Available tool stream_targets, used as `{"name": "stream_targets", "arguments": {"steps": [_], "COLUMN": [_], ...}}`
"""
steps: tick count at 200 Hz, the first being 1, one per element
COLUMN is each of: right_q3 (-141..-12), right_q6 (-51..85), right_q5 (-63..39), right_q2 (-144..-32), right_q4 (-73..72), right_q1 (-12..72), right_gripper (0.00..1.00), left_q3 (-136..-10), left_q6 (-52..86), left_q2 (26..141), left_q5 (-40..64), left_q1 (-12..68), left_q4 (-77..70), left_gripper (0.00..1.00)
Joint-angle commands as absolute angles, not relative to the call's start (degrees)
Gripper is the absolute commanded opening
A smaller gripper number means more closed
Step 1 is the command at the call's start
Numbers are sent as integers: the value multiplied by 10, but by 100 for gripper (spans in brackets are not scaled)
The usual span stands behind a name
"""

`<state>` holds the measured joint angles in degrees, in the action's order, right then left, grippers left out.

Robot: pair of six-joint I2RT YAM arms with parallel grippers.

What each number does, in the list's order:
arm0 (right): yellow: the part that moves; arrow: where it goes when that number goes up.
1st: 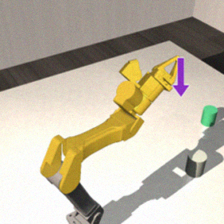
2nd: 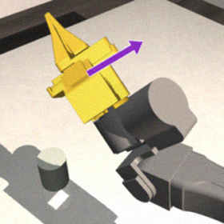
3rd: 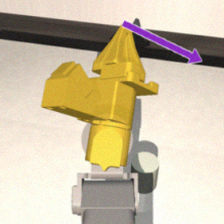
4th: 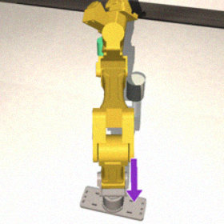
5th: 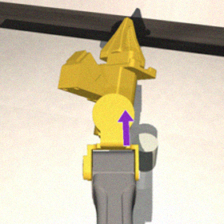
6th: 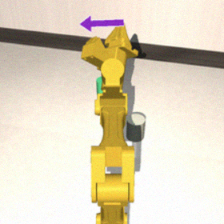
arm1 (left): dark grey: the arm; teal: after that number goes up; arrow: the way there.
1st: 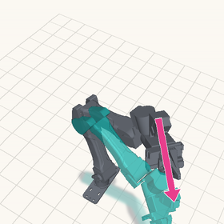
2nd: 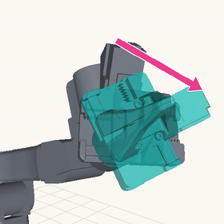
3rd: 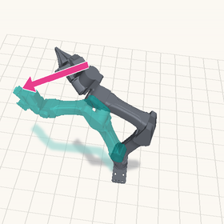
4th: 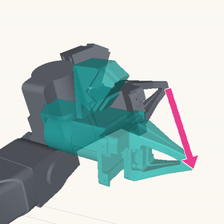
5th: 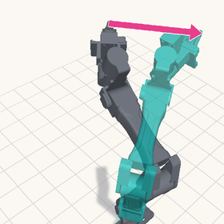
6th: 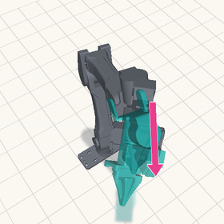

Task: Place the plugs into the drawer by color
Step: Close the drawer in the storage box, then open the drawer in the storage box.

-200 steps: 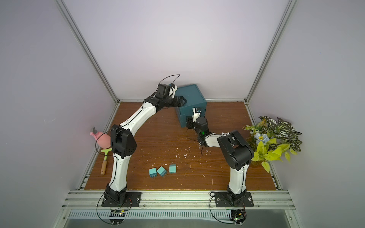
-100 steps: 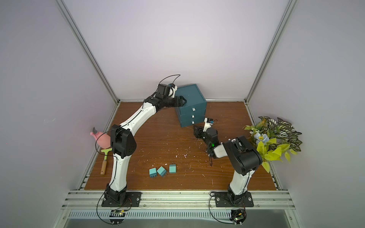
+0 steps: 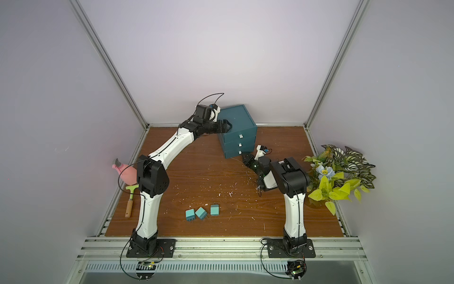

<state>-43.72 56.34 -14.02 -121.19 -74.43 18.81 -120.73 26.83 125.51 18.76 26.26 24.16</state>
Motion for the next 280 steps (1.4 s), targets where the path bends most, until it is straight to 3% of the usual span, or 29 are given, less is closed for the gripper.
{"name": "stream_targets", "arguments": {"steps": [1, 92, 118, 151, 280], "right_q3": [-467, -515, -511, -496, -291], "right_q6": [598, 627, 624, 607, 443], "right_q5": [-166, -179, -179, -179, -155], "right_q2": [-1222, -1275, -1271, -1249, -1015], "right_q4": [-791, -798, -801, -775, -613], "right_q1": [186, 185, 182, 182, 223], "right_gripper": [39, 34, 24, 0, 0], "left_q3": [-1193, -1193, -1192, -1193, -1194], "left_q6": [263, 263, 263, 263, 265], "left_q2": [1256, 1256, 1257, 1260, 1257], "left_q5": [185, 186, 185, 187, 188], "left_q1": [260, 258, 258, 256, 254], "left_q4": [276, 275, 275, 274, 273], "left_gripper": [87, 87, 87, 87, 87]}}
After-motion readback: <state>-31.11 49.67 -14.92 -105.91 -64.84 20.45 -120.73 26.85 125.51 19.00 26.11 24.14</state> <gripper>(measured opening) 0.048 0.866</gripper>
